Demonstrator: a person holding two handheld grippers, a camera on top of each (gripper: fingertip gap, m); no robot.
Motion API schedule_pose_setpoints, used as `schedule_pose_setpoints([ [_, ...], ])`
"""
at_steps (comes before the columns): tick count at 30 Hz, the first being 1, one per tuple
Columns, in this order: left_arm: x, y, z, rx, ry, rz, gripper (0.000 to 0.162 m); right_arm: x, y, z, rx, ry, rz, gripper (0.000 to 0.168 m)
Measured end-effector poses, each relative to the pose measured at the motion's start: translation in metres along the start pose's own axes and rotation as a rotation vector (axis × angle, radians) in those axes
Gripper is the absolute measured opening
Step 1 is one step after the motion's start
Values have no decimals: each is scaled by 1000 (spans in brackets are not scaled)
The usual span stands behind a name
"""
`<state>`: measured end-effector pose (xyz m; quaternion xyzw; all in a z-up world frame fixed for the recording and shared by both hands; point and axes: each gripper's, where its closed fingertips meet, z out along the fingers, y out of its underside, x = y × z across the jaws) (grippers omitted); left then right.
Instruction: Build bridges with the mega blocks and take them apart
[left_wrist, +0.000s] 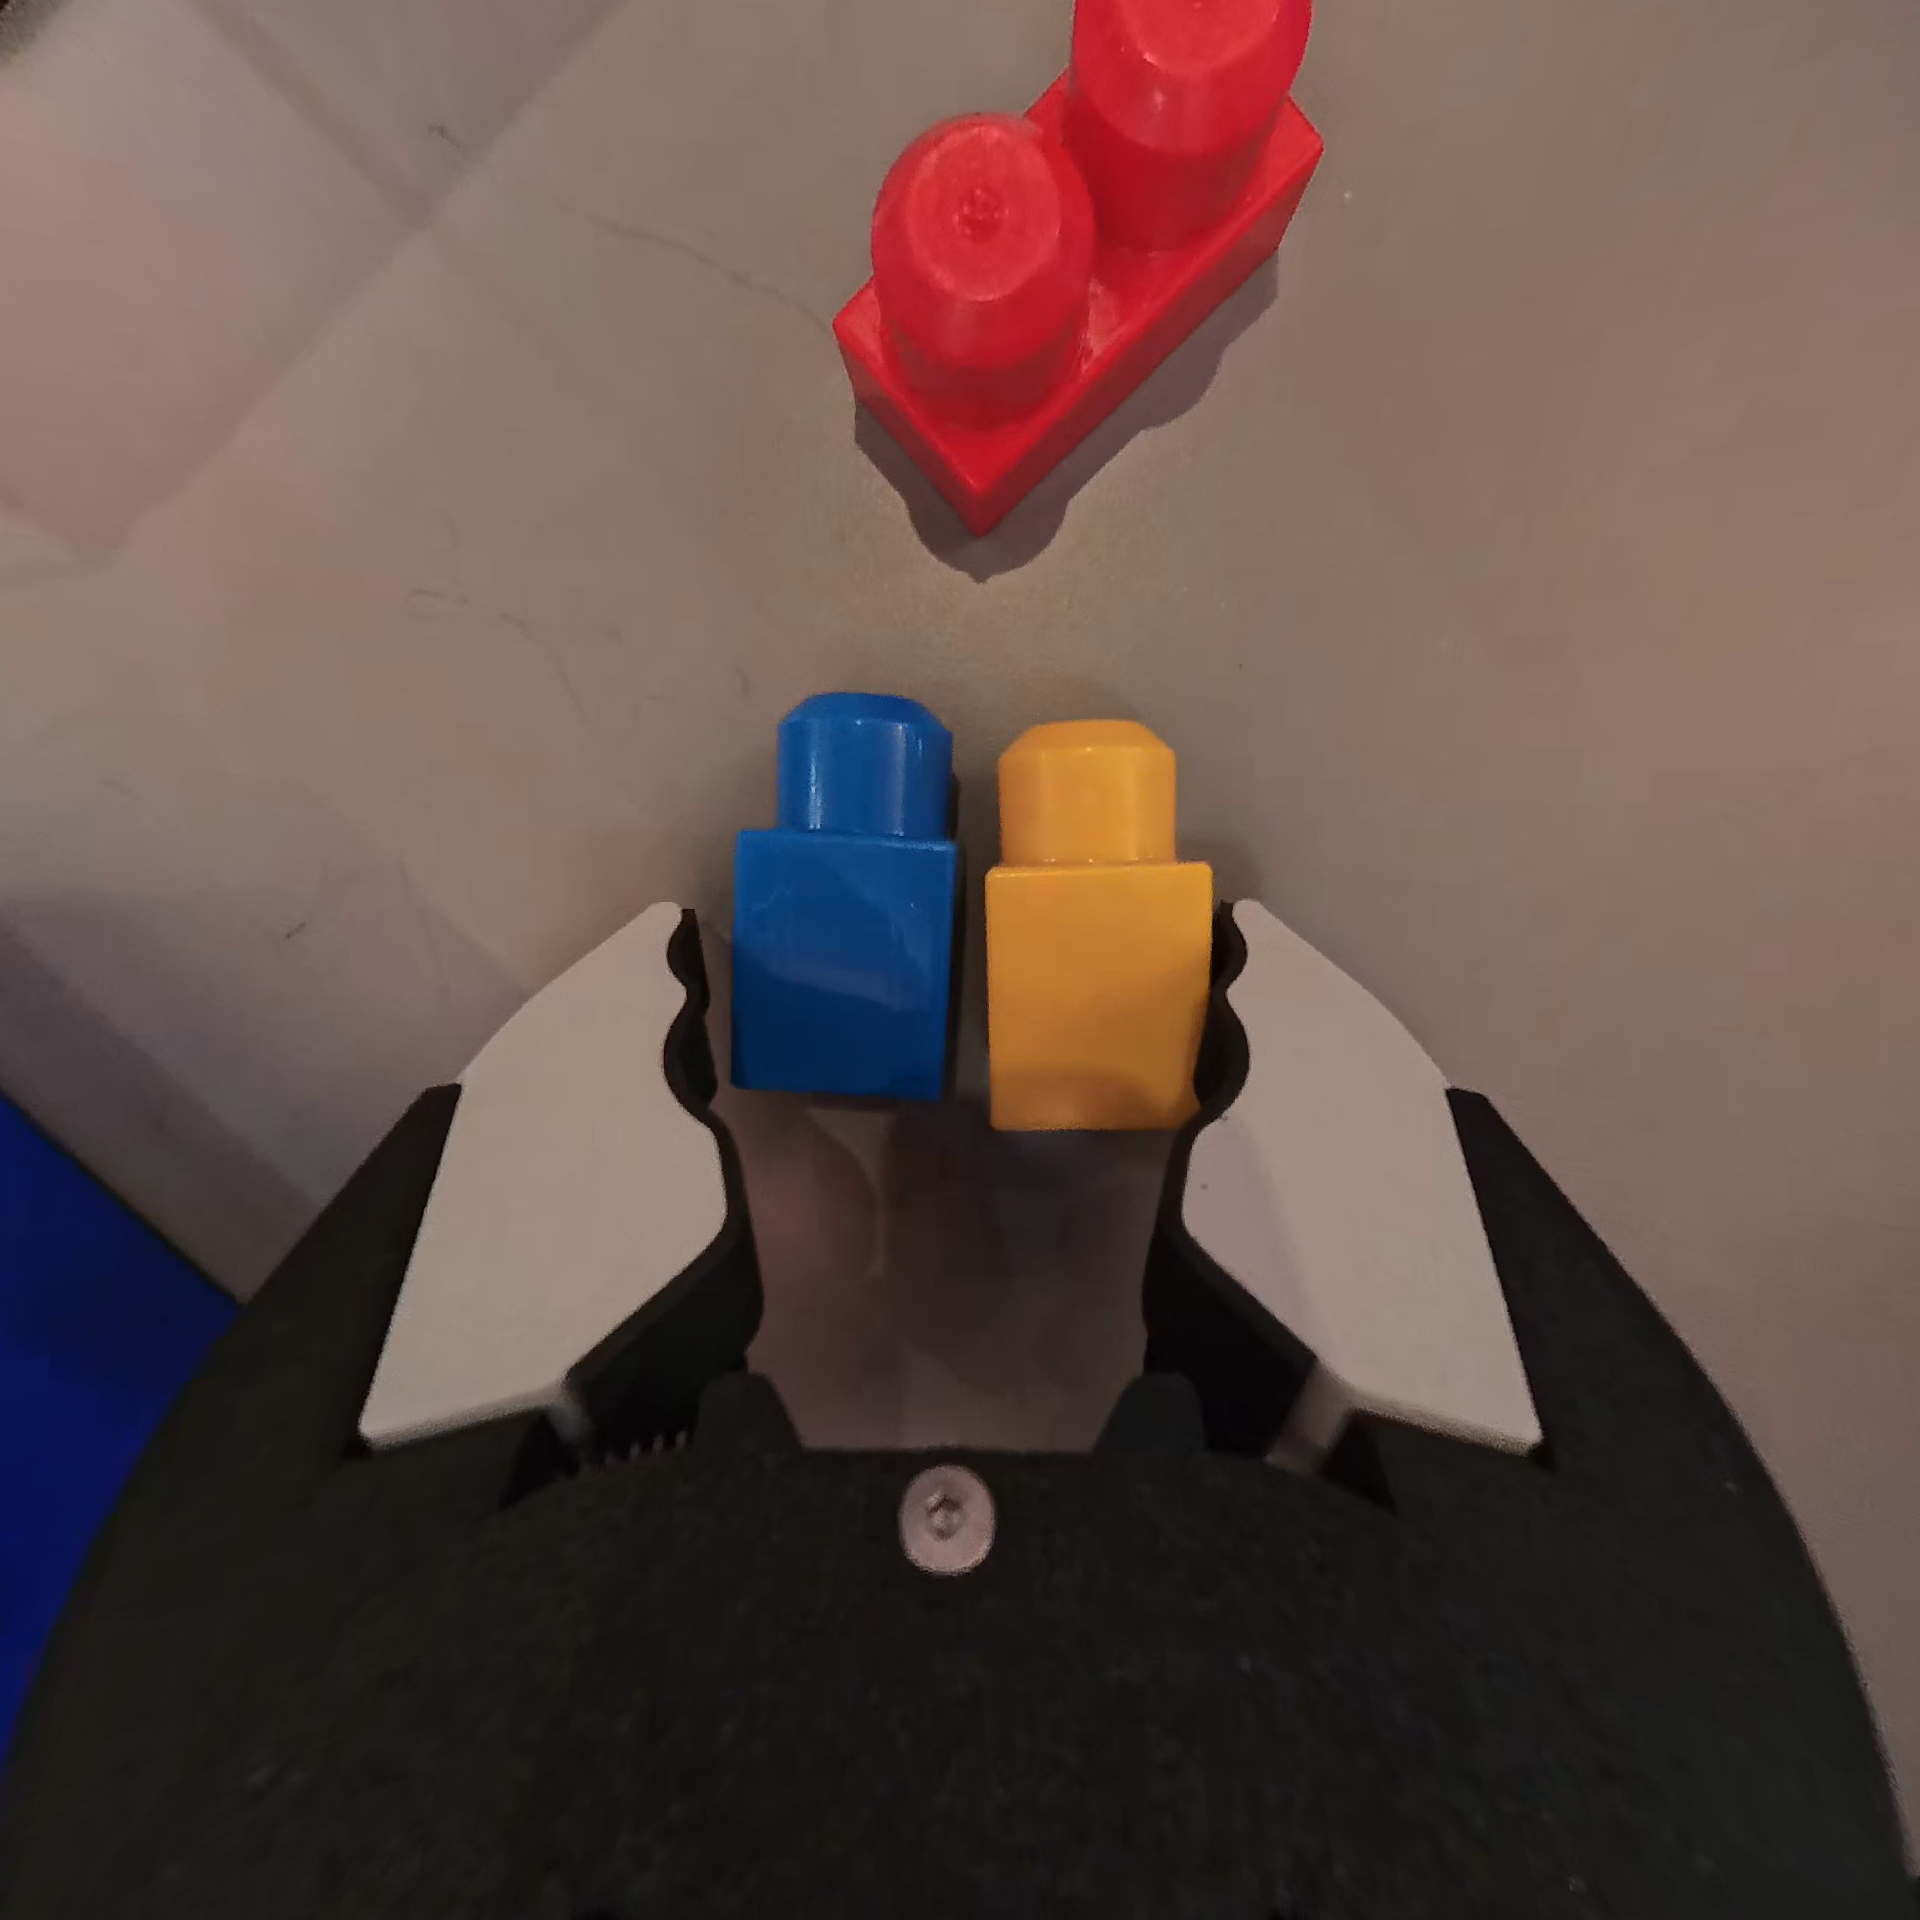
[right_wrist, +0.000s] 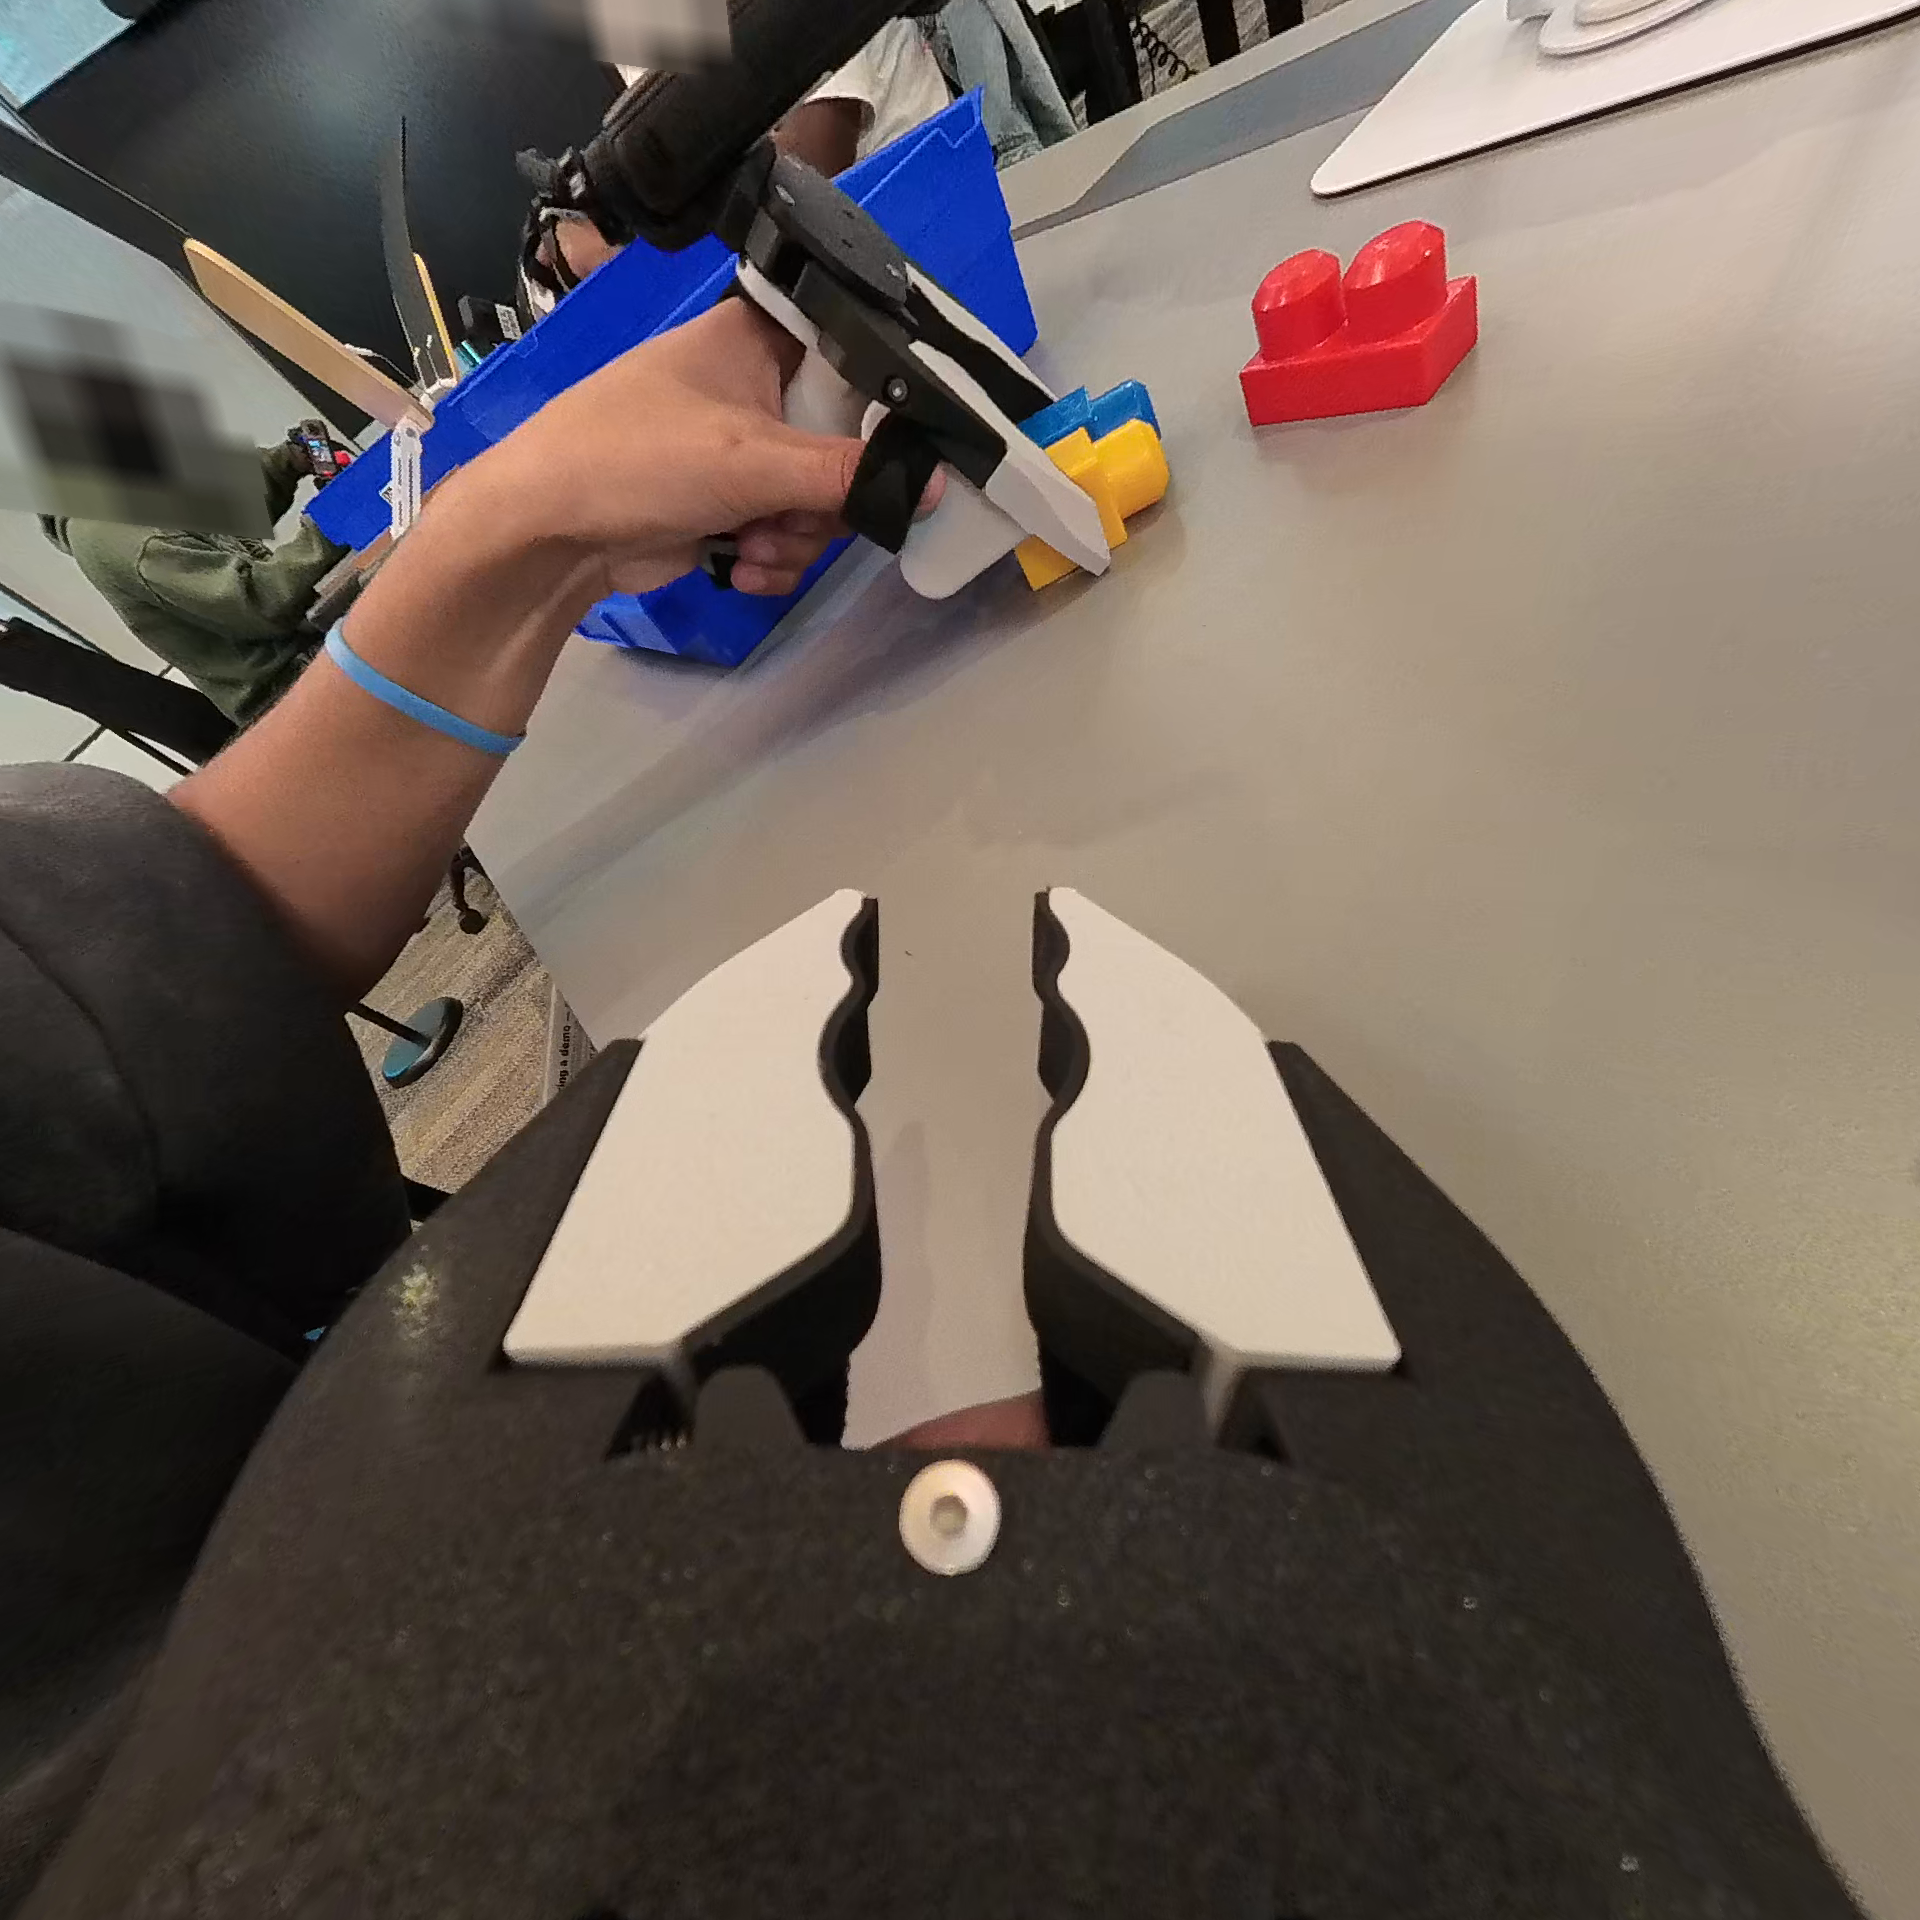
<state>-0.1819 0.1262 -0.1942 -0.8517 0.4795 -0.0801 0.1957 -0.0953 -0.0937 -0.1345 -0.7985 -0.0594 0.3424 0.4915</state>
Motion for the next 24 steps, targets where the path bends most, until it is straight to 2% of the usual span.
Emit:
schedule_pose_setpoints([
  [4, 3, 1, 1, -17, 30, -2, 88, 0, 0, 0, -1, -1, 0, 28],
  [7, 6, 2, -1, -28, 55, 10, 76, 0, 0, 0, -1, -1, -2, 28],
  [16, 8, 14, -7, -60, 53, 53, 76, -1, 1, 0, -2, 2, -11, 28],
  [24, 16, 13, -22, 40, 43, 90, 75, -1, 1, 1, -3, 4, -11, 28],
])
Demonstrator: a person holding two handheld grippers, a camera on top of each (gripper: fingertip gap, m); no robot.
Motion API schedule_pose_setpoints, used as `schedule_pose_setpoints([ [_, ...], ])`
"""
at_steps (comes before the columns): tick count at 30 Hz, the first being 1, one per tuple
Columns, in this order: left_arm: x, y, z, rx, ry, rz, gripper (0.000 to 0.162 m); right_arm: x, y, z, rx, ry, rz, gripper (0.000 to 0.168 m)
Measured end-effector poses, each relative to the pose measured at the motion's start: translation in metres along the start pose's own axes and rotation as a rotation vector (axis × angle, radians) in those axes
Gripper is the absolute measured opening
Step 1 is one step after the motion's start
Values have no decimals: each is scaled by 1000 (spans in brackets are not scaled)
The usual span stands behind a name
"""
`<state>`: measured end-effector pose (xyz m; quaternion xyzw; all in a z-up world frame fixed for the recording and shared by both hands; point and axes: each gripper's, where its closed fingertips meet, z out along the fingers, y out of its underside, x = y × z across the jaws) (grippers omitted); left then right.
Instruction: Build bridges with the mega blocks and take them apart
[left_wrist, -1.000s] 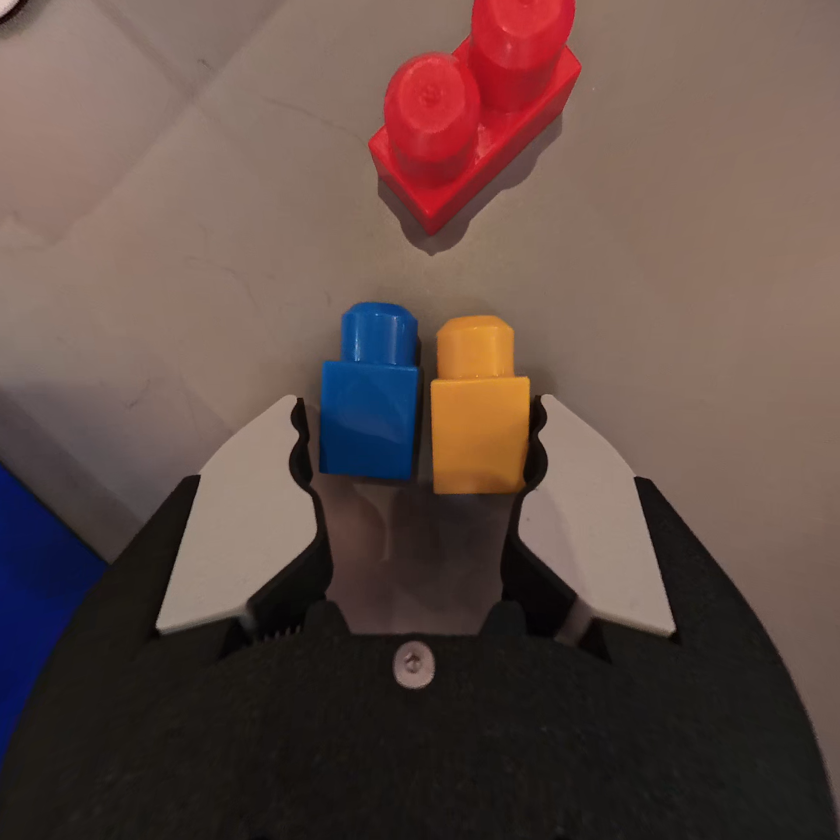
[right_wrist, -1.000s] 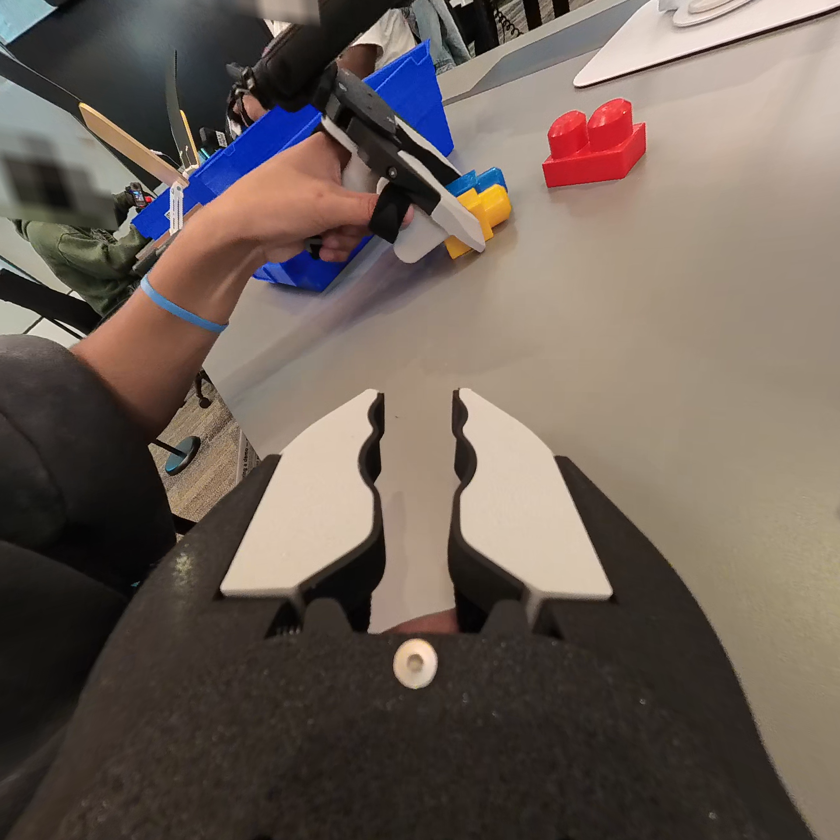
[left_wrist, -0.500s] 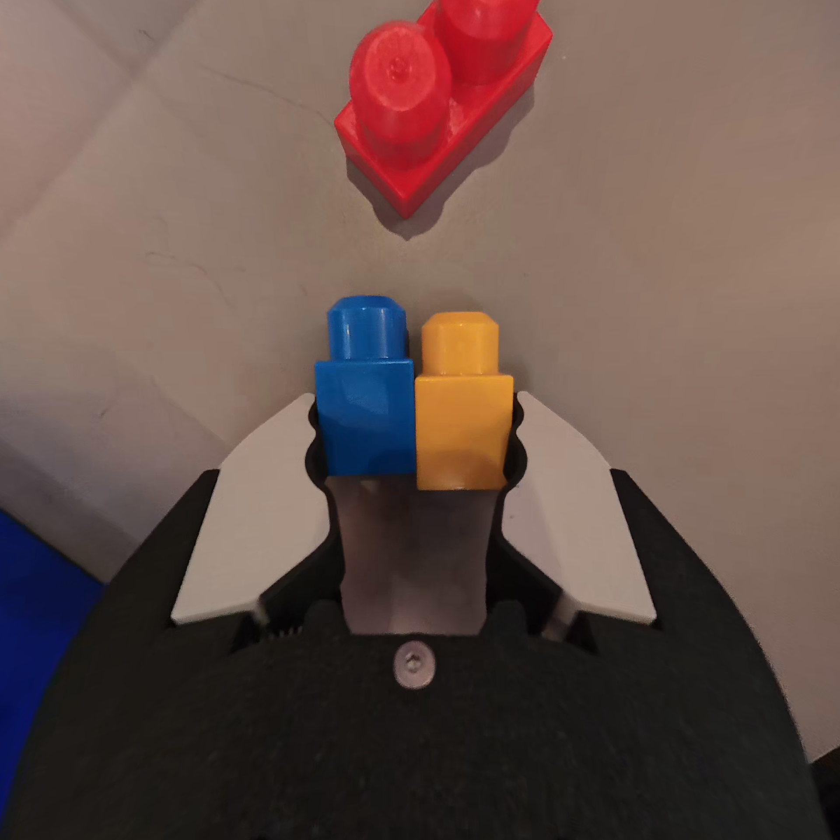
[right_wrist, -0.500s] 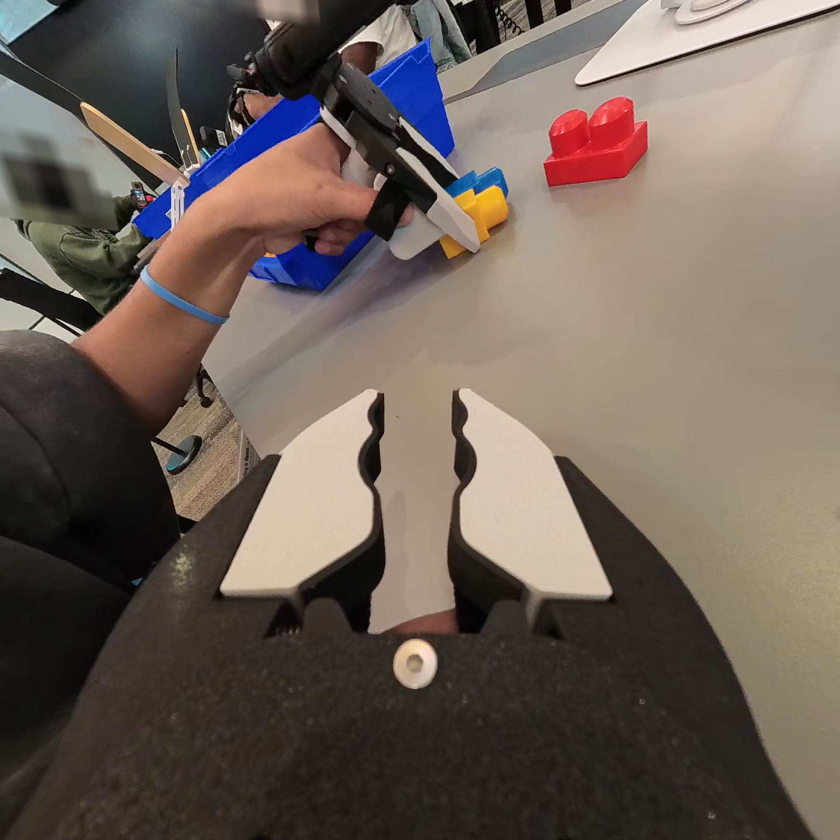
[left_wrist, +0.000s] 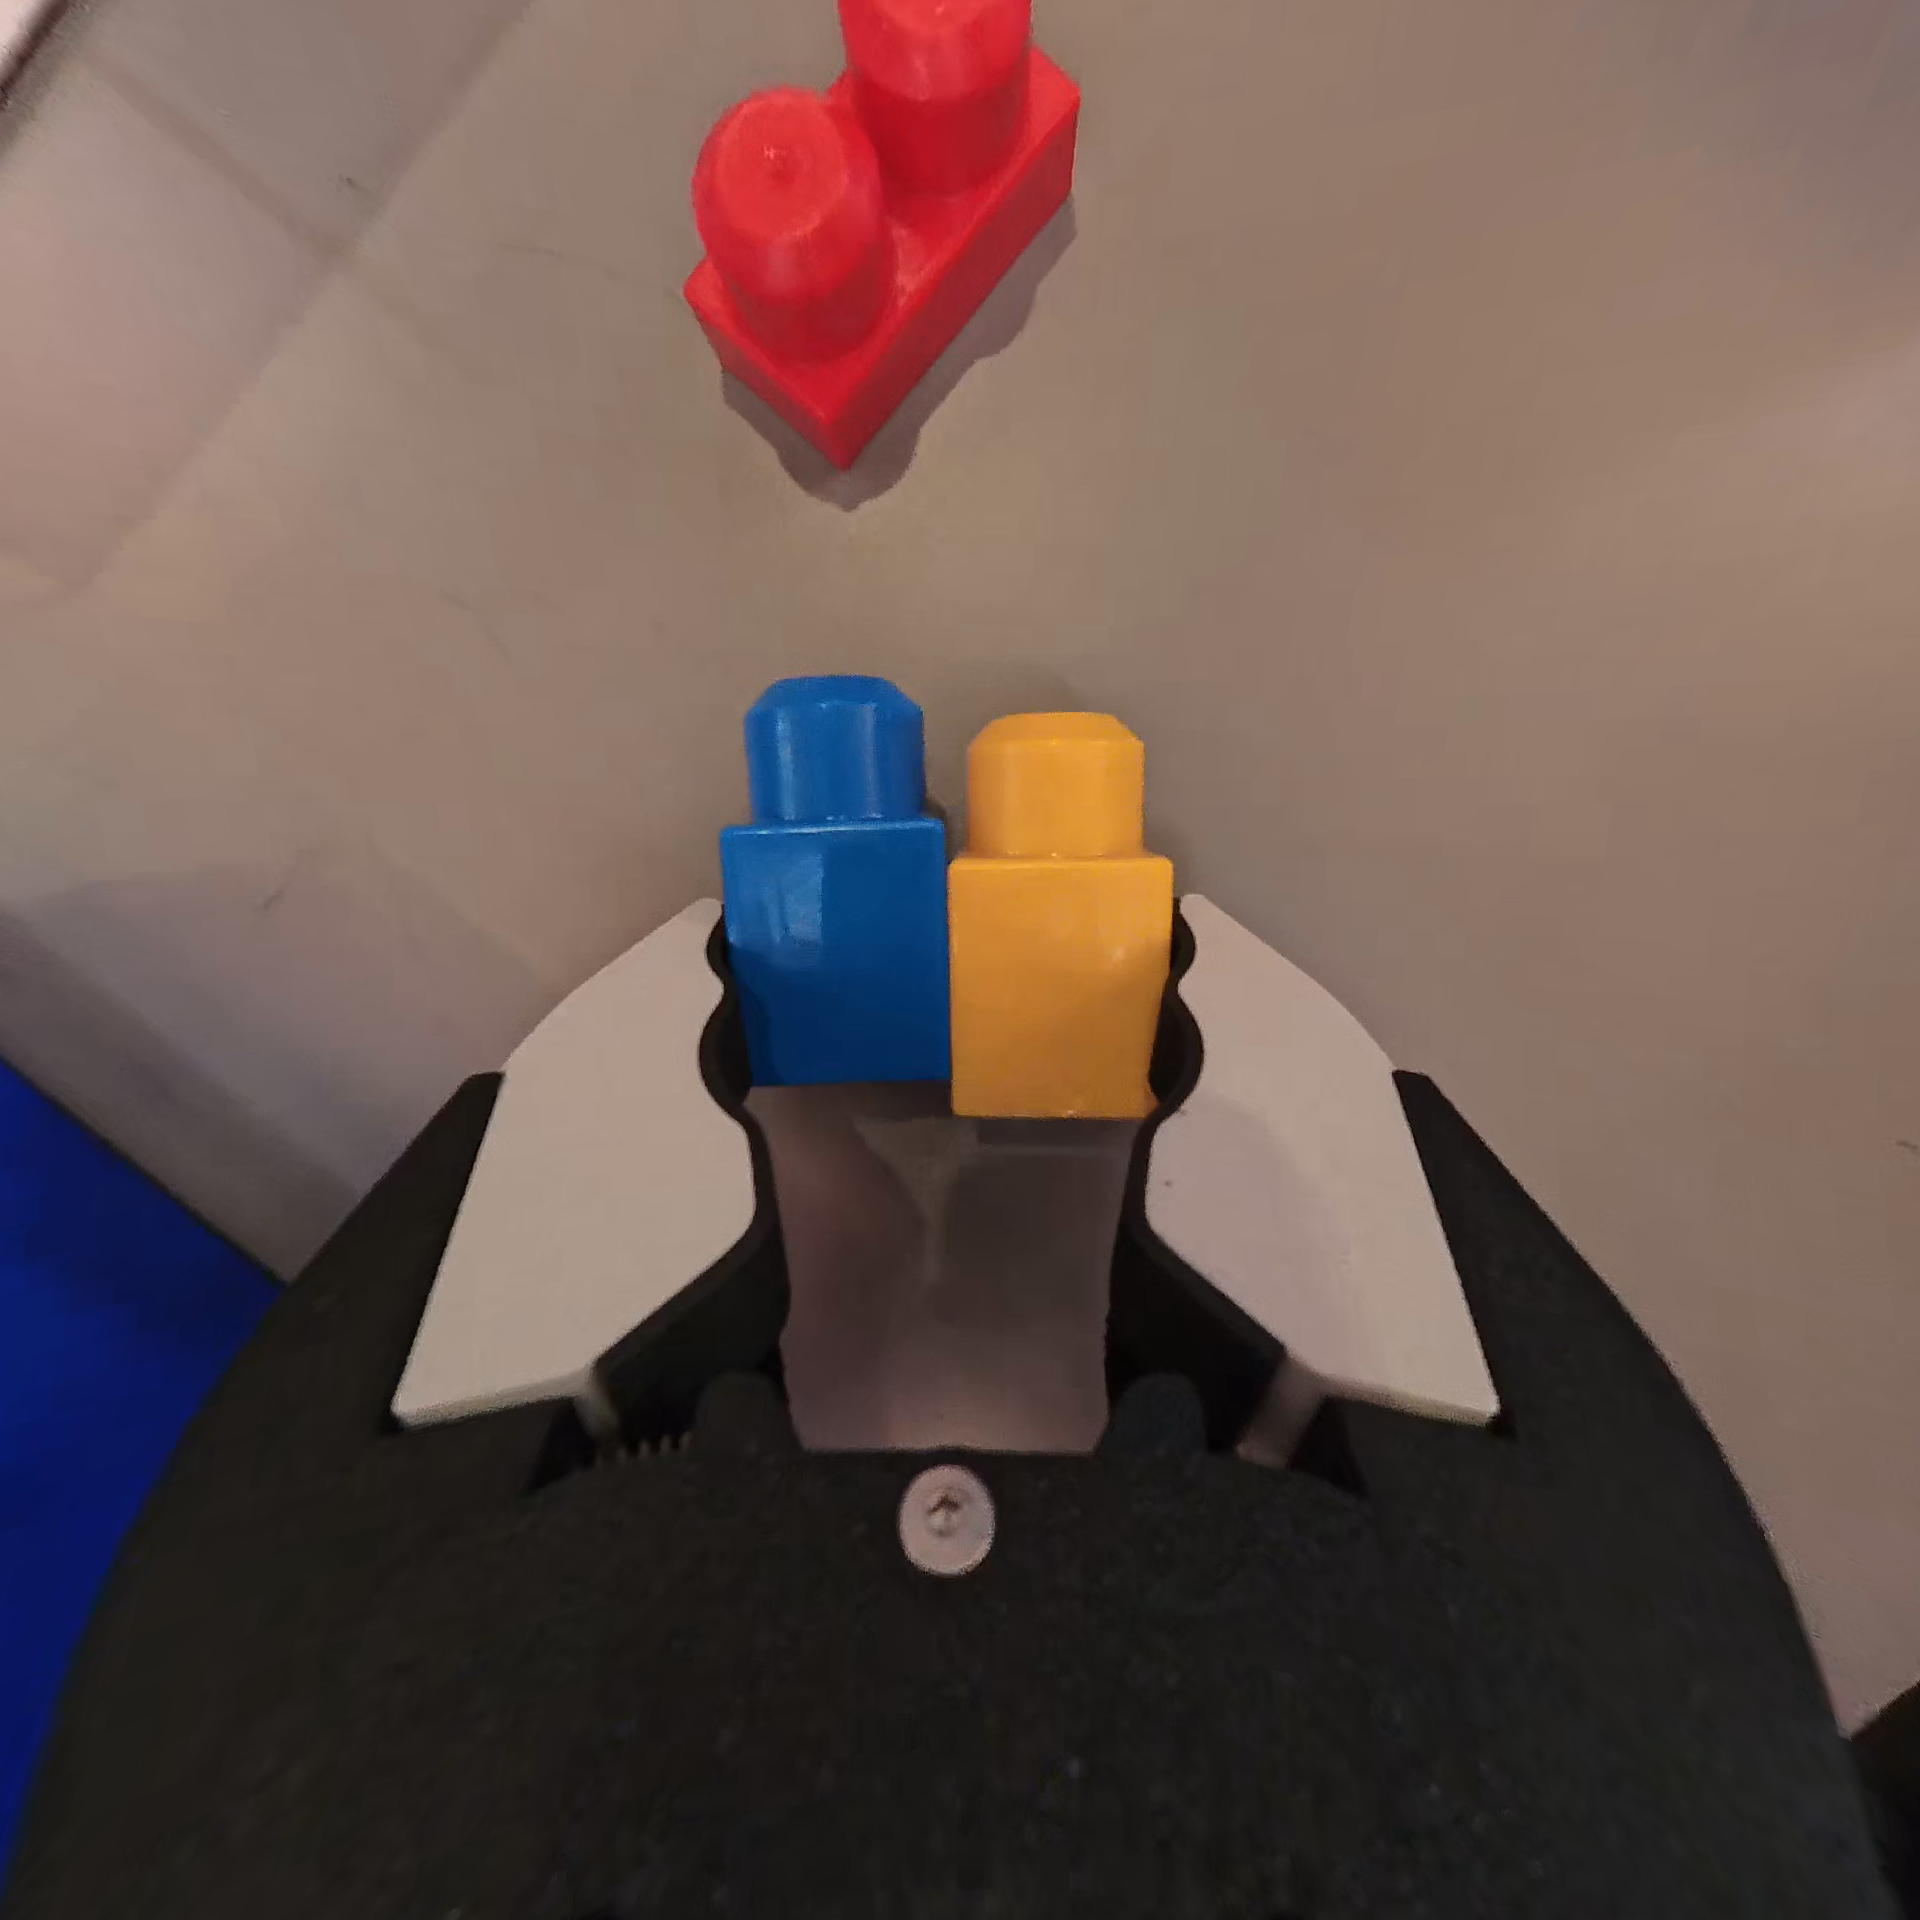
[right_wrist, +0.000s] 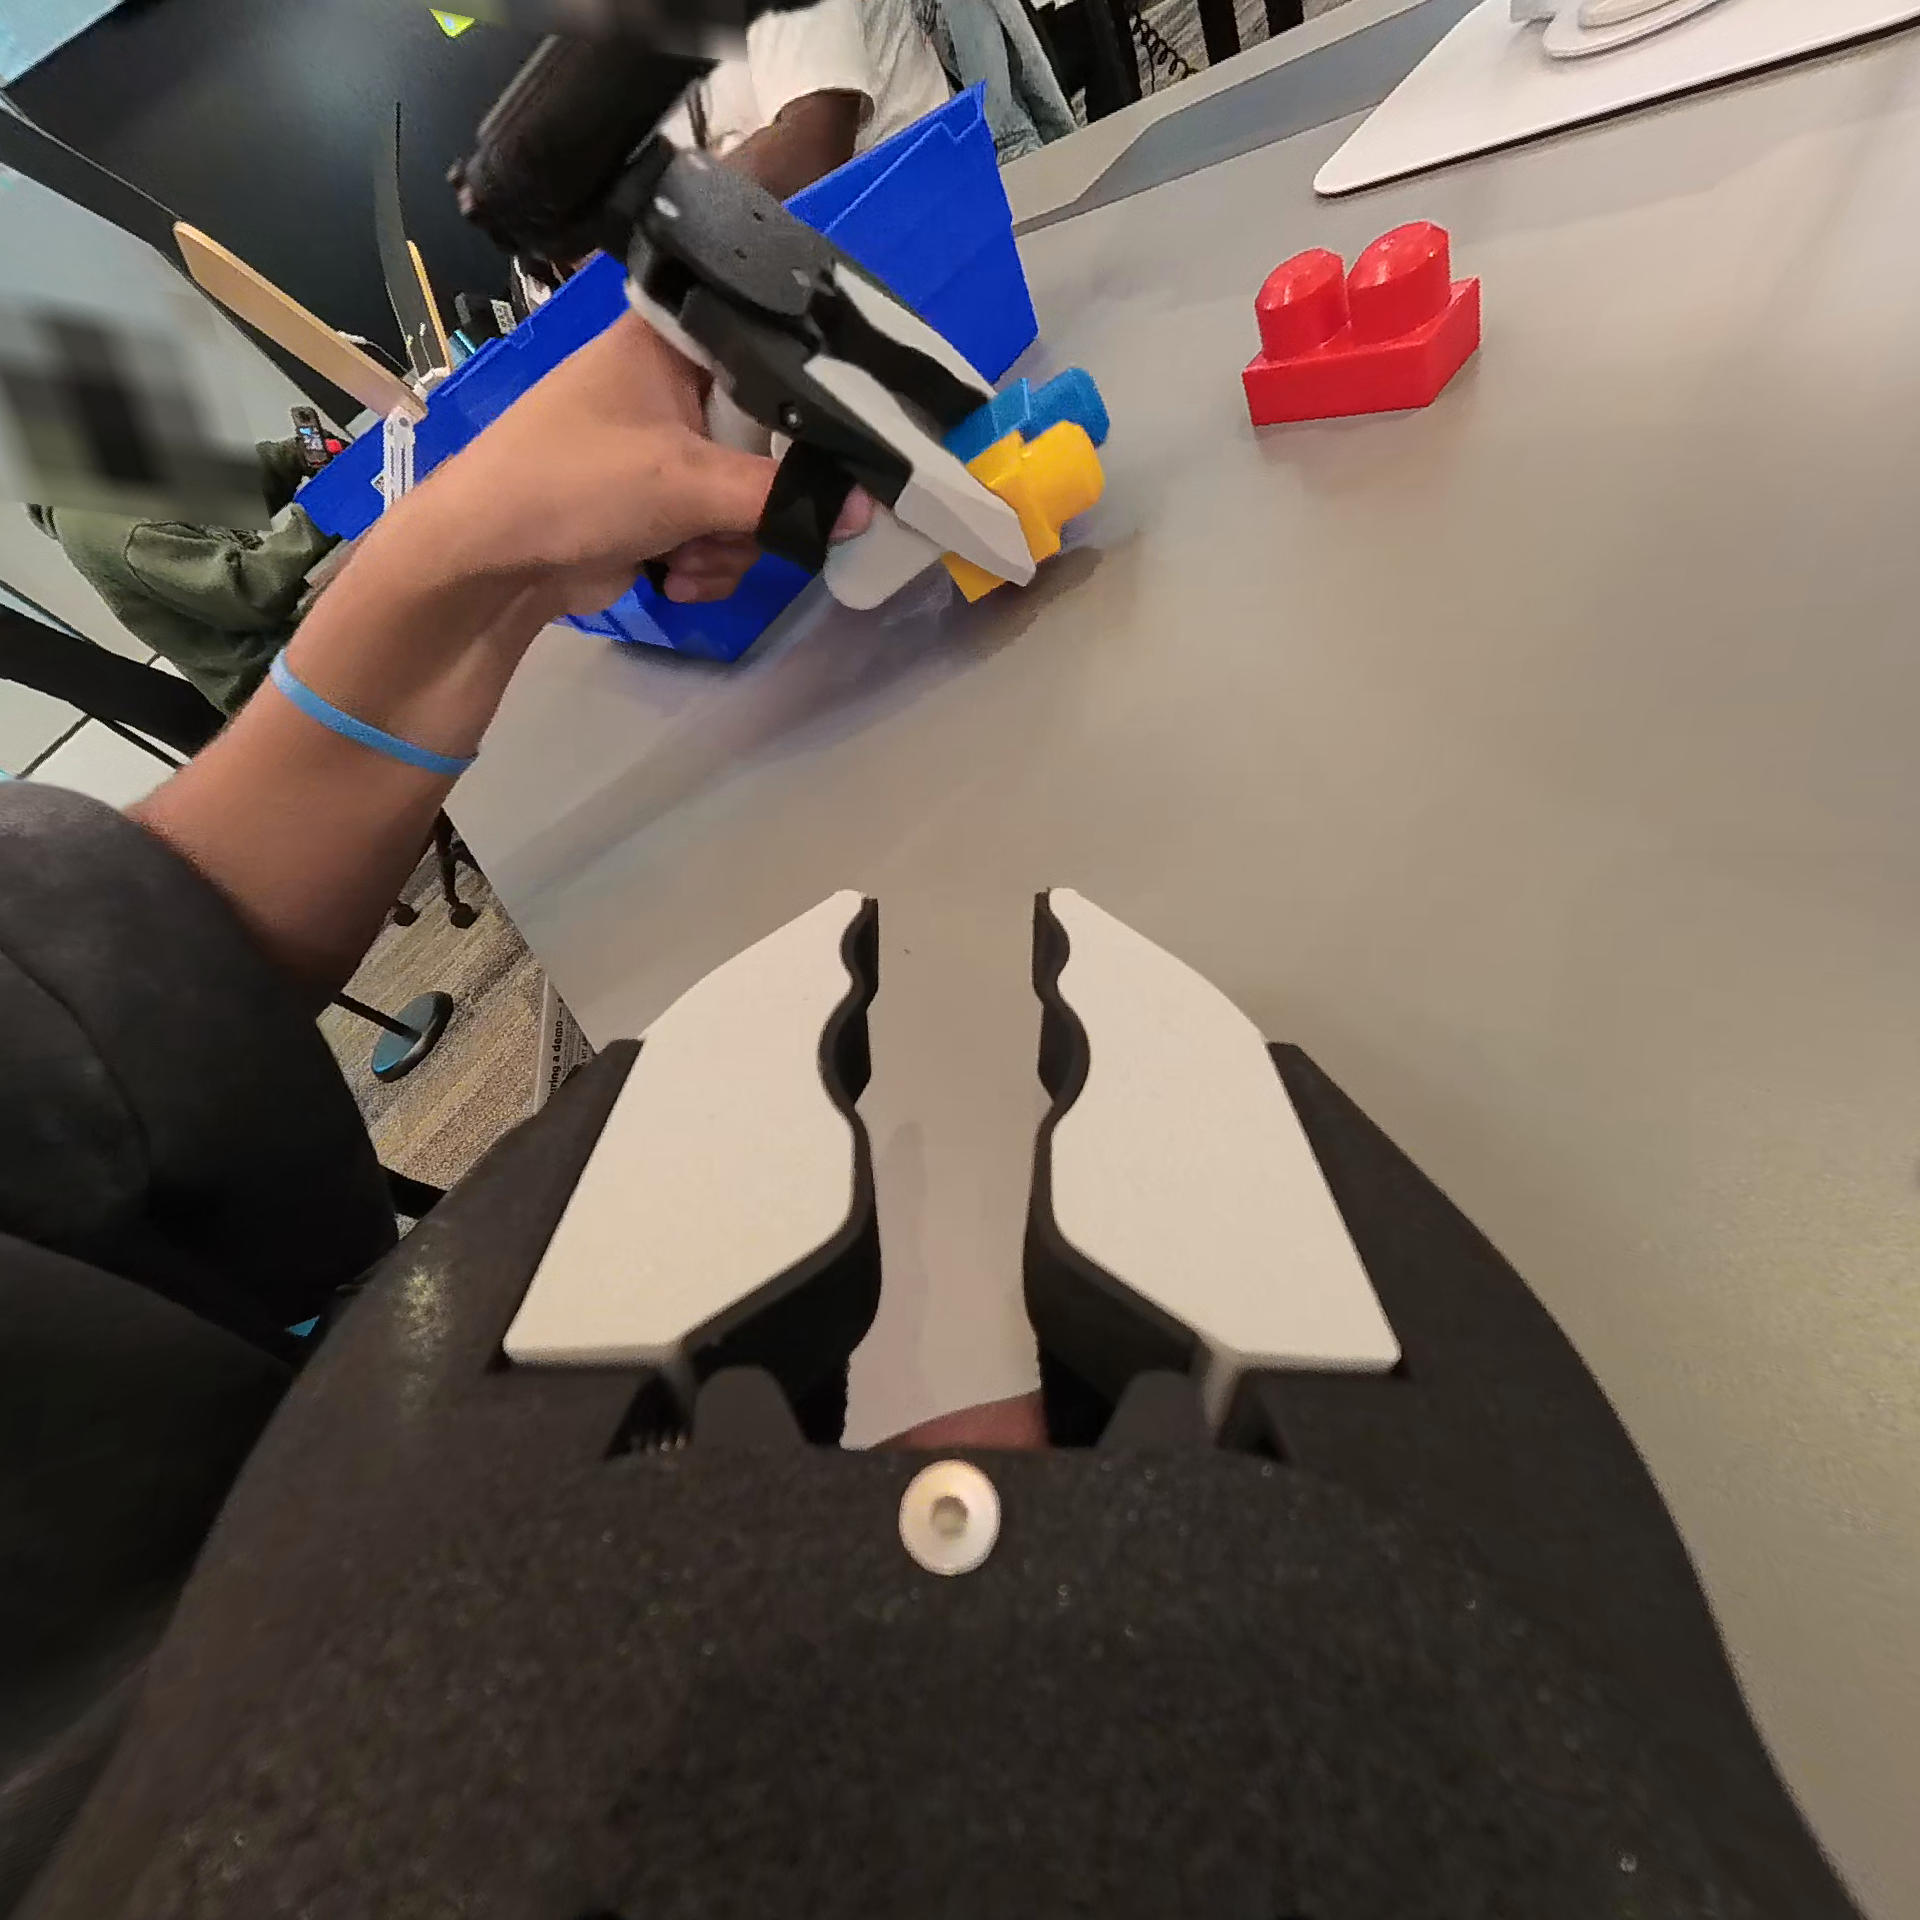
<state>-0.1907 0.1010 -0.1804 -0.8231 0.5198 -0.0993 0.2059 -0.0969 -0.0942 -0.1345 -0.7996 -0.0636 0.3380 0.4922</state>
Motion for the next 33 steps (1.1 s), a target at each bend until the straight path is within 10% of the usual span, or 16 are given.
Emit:
schedule_pose_setpoints([
  [19, 16, 4, -42, 500, -81, 4, 75, -2, -18, 11, -45, 16, -53, 29],
  [27, 24, 14, -52, 496, -39, 54, 75, 33, -128, 94, -468, 217, -772, 41],
  [33, 32, 8, -61, 546, 19, 26, 75, 96, -108, 177, -887, 105, -961, 43],
])
